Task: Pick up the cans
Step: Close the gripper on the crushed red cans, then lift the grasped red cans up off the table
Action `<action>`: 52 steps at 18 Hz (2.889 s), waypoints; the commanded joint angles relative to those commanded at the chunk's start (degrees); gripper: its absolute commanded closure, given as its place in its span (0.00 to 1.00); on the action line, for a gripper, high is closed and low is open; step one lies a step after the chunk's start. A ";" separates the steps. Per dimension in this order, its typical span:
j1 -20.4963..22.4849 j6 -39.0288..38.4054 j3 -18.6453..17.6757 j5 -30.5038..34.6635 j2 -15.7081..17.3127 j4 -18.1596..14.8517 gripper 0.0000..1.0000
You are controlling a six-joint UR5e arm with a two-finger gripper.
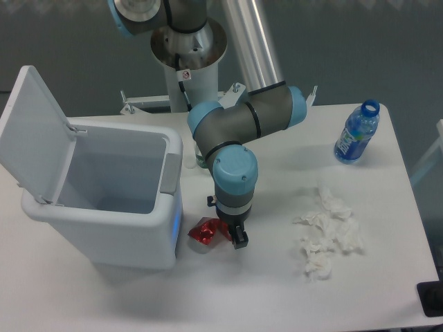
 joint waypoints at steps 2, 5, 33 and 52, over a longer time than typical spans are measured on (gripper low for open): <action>0.00 0.00 0.00 1.05 0.00 0.00 0.28; 0.00 -0.09 0.00 1.14 0.00 0.09 0.31; -0.70 -3.78 3.60 1.50 1.32 -0.79 0.59; 12.30 -5.80 8.44 -8.34 10.45 -8.08 0.59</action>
